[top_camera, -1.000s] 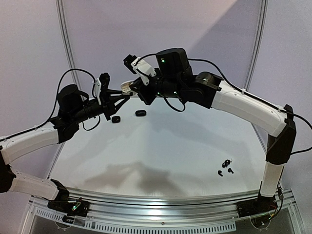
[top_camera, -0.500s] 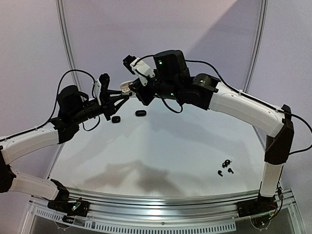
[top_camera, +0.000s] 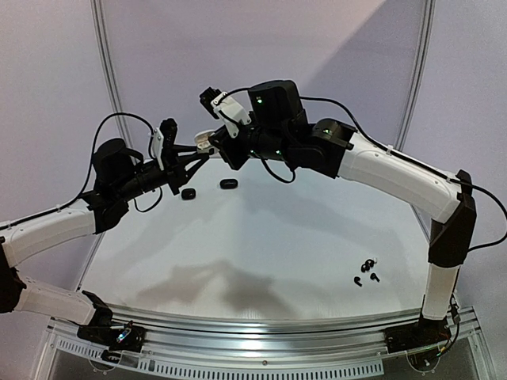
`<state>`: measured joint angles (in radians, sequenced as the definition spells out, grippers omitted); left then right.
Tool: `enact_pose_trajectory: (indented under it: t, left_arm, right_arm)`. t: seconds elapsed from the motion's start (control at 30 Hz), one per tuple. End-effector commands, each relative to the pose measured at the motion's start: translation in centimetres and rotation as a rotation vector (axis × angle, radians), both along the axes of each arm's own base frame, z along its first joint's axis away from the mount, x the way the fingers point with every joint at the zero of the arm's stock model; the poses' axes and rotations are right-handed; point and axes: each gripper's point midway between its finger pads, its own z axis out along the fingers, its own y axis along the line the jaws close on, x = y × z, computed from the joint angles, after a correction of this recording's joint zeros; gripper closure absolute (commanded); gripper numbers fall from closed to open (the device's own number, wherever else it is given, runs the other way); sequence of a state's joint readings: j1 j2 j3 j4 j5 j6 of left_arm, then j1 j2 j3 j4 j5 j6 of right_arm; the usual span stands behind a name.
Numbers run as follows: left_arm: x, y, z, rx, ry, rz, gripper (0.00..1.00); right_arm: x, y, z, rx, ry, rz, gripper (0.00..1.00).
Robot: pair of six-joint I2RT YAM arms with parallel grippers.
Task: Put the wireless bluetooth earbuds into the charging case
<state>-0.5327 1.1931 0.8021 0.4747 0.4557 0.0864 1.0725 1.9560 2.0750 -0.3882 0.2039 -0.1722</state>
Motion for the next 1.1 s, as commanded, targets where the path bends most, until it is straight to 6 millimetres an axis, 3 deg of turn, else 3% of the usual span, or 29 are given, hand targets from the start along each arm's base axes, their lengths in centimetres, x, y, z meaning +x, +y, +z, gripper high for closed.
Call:
enact_pose_trajectory:
  t: [0.0,1.07]
  left_arm:
    - [-2.36,-0.64,2.94,-0.042,-0.126,-0.090,1.00]
    - [-2.38,-0.82,2.81,-0.042,-0.114,-0.101,1.00]
  right_arm:
    - [1.17,0.52,-3.34,-0.061,0.039,-0.032,0.92]
    - [1.66,1.08,-3.25,-0.040,0.040,-0.050,0.83]
